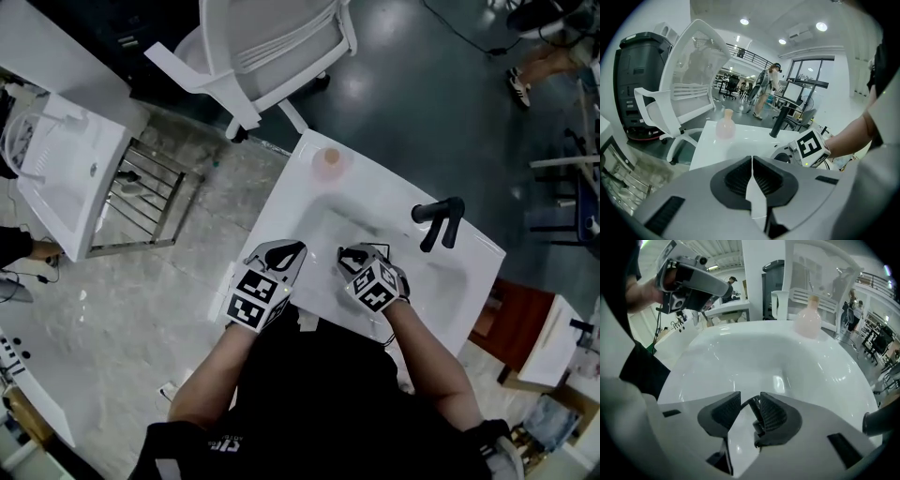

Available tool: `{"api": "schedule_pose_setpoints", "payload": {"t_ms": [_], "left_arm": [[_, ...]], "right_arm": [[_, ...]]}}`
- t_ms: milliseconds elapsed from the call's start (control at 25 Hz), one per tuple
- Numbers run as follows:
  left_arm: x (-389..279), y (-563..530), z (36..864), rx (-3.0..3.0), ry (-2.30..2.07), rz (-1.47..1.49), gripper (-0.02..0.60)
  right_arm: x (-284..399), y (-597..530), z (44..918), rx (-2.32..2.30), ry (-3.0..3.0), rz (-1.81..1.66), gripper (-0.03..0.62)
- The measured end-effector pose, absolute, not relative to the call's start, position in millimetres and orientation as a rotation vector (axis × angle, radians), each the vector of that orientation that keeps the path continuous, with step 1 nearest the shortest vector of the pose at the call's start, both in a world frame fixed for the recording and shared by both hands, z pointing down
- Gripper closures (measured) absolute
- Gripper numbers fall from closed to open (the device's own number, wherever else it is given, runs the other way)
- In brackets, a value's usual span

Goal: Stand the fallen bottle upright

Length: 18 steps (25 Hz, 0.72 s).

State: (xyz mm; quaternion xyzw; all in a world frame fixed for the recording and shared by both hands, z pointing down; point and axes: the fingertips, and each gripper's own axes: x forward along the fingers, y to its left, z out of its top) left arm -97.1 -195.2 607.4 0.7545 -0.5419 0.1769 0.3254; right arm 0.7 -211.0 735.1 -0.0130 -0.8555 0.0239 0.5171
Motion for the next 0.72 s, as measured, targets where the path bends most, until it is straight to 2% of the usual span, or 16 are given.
{"api": "schedule_pose_setpoints", "payload": {"t_ms": [320, 520, 720], "left_arm": [[-103.8, -180.6, 616.1, 1.934, -1.447, 0.434, 0.557], [-108.3, -170.6, 613.8, 1.932, -1.458, 0.415, 0.557], [-109.6, -160.7, 611.6, 1.937, -1.455, 0.411, 0.557]], "right_arm": [[6.3, -206.7, 776.5, -0.050, -1.906, 0.001, 0.424], [1.8, -201.6, 785.7, -0.024, -1.862, -0.011, 0.384], [4.7, -192.0, 789.0, -0.050, -1.803, -0.112, 0.381]]}}
